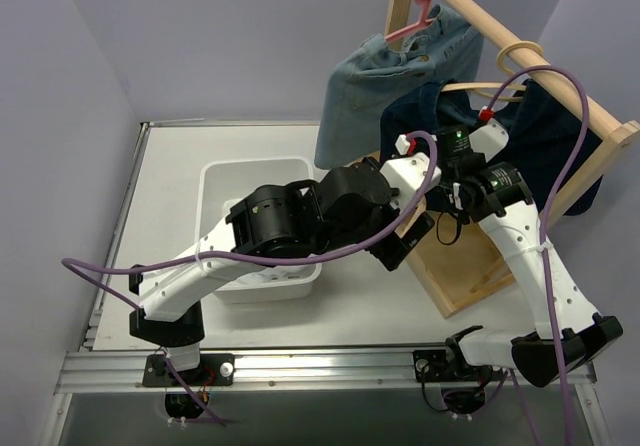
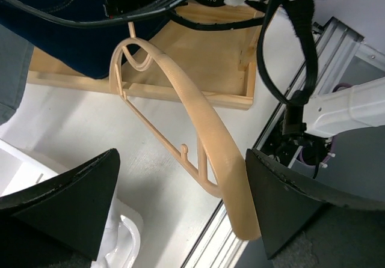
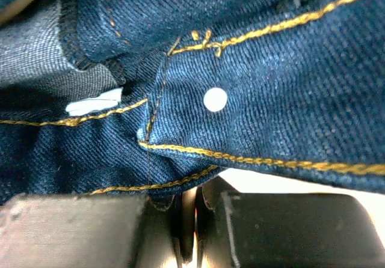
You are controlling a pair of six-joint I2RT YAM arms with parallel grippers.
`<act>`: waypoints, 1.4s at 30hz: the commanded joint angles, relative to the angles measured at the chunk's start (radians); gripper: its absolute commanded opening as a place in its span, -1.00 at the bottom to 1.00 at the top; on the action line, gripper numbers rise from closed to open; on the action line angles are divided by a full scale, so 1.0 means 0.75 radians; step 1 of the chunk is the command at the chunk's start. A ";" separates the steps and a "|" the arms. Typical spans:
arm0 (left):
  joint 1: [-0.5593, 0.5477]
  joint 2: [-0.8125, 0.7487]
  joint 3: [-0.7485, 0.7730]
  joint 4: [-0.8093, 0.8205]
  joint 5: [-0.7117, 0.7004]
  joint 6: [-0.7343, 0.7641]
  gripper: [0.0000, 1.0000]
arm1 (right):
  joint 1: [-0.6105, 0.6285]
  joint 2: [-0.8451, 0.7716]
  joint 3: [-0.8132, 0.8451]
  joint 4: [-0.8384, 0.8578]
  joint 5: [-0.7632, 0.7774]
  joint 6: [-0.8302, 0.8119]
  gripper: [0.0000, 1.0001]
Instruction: Remove the skirt from the hanger
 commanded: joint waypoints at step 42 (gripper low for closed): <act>0.181 -0.465 -0.446 0.370 0.657 0.049 -0.95 | 0.028 -0.602 0.527 -0.246 -0.577 -0.437 -1.00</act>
